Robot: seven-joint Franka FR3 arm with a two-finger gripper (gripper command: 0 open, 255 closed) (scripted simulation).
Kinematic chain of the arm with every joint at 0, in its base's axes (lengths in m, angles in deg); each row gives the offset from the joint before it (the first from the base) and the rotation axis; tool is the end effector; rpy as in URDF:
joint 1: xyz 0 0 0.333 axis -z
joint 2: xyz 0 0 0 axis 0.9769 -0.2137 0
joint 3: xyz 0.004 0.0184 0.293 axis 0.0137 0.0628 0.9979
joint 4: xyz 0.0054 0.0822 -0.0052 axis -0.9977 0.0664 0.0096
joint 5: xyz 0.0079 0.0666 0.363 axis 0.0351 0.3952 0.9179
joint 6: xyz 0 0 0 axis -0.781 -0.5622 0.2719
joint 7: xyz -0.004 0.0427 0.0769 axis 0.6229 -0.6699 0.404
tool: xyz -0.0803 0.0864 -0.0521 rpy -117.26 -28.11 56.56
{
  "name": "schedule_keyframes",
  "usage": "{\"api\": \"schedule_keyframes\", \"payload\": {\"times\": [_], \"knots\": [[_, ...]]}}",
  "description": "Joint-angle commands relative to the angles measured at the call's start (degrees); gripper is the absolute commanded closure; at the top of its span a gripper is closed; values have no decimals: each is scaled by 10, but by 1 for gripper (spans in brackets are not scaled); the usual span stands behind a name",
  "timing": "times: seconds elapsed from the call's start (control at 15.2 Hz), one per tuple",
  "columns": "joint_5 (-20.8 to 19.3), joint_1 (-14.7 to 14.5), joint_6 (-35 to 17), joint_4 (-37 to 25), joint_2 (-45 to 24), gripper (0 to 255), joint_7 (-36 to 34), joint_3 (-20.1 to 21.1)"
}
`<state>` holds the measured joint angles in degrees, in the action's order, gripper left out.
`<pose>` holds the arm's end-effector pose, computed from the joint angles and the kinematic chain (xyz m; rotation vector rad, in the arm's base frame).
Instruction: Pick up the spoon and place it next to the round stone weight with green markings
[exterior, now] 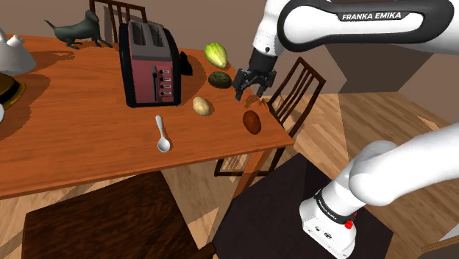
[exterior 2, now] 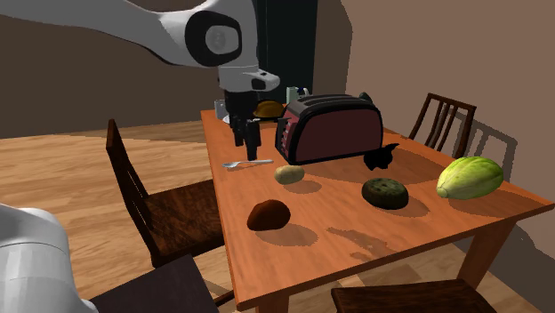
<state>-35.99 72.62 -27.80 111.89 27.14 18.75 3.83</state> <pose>0.3977 0.1394 0.4717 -3.1110 0.2290 -0.0422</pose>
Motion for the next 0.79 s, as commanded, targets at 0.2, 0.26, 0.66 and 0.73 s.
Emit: {"api": "schedule_keyframes", "payload": {"times": [0.2,0.26,0.66,0.73], "knots": [[11,-8,-39,-55,-102,0,-53,32],[12,-10,-46,-67,-123,0,-64,37],[6,-26,-76,-155,-250,0,-127,64],[3,-29,-80,-172,-271,0,-138,68]]}}
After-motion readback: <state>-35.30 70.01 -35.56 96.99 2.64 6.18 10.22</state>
